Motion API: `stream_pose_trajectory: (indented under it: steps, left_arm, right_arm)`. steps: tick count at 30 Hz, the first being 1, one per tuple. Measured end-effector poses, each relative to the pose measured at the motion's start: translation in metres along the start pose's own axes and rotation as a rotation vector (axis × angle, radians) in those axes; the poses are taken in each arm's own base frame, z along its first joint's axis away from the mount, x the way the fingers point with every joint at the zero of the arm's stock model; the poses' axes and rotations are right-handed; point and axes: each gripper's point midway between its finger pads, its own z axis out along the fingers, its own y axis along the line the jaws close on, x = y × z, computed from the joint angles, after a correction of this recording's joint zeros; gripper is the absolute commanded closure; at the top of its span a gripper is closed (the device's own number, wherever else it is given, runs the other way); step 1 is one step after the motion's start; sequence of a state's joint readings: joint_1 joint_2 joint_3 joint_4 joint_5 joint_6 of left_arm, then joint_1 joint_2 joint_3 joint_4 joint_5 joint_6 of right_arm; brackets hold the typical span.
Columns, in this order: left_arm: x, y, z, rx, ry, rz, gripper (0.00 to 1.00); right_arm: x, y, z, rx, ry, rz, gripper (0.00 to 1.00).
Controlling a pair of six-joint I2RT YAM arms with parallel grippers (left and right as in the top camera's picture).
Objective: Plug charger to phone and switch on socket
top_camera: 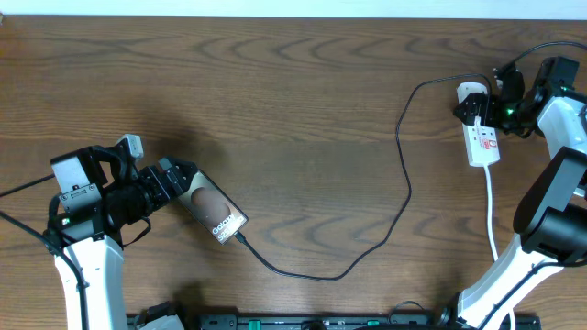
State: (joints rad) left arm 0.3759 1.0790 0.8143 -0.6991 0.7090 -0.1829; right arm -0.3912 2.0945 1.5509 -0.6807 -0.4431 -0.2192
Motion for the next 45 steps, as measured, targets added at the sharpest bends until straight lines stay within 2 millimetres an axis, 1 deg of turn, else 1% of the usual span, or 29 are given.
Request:
stream_pose_trajectory:
  steps: [4, 9, 28, 45]
  left_arm:
    - [0.0000, 0.0000, 0.0000, 0.000, 0.000, 0.000, 0.13]
    - [0.0000, 0.0000, 0.0000, 0.000, 0.000, 0.000, 0.13]
    - [0.0005, 0.0001, 0.0000, 0.000, 0.002, -0.001, 0.13]
    - [0.0011, 0.0003, 0.0000, -0.001, 0.004, -0.003, 0.13]
  right_arm:
    - [0.0007, -0.0003, 0.0009, -0.001, 0.003, 0.009, 0.01]
    - [0.0039, -0.0036, 0.0075, 0.002, 0.018, 0.016, 0.01]
    - [0.0006, 0.0013, 0.0087, 0.008, 0.020, 0.023, 0.01]
    - [0.0036, 0.0018, 0.0084, 0.008, 0.034, 0.033, 0.01]
